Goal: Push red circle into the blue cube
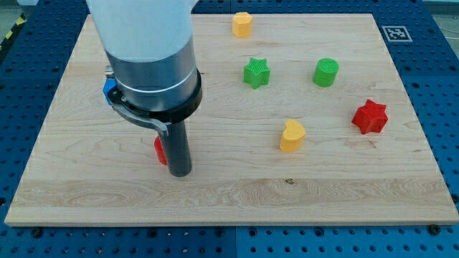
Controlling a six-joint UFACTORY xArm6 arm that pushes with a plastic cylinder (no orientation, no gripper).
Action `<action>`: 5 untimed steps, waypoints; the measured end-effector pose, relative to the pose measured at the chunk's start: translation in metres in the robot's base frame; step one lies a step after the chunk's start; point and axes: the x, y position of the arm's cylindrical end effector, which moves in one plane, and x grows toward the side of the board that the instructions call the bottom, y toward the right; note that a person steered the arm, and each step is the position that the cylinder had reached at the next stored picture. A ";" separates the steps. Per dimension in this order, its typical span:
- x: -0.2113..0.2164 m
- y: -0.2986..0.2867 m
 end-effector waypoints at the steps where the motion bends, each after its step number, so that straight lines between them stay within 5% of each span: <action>1: -0.018 -0.023; 5: -0.062 -0.043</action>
